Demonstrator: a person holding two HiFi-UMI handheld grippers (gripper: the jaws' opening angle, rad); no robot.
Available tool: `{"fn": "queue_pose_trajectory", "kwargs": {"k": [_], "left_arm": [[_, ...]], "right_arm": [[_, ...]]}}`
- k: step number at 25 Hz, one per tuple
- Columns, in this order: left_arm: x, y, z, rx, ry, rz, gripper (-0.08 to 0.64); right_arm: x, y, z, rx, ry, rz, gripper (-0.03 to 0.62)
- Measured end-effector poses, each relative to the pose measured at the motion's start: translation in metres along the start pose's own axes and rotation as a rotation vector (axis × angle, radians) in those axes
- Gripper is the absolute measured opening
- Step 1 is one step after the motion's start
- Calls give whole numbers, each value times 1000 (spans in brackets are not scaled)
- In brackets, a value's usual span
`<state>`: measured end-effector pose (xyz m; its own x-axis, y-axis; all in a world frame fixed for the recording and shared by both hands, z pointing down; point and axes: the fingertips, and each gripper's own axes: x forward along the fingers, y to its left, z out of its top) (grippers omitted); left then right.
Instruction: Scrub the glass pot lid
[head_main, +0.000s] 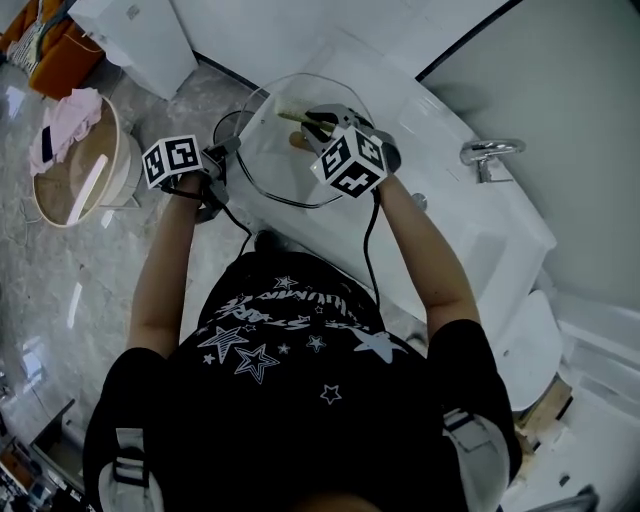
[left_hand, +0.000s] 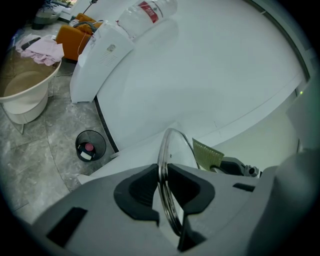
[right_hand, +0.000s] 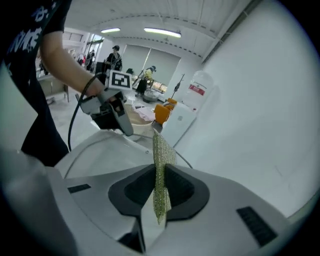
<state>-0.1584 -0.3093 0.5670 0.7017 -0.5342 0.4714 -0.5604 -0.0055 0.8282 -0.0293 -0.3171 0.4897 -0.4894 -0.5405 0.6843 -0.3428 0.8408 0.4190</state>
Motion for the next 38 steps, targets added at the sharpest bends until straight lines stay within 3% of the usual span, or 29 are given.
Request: {"fn": "queue_pose_trajectory", "kwargs": {"k": [7,10,31,38], "left_arm": [[-2,0,1,-12,13,-4,67],[-2,0,1,-19,18,-9,67],[0,0,2,-16,4,3,67],[-1,1,1,-18,-12,17,67]], "right_arm": [[45,-6,-25,-235,134,9,64],[51,-8,-33,-256,147,10,64],[14,-1,-85,1,256,-45,66],[-6,22,-84,168,267,-25,66]]}}
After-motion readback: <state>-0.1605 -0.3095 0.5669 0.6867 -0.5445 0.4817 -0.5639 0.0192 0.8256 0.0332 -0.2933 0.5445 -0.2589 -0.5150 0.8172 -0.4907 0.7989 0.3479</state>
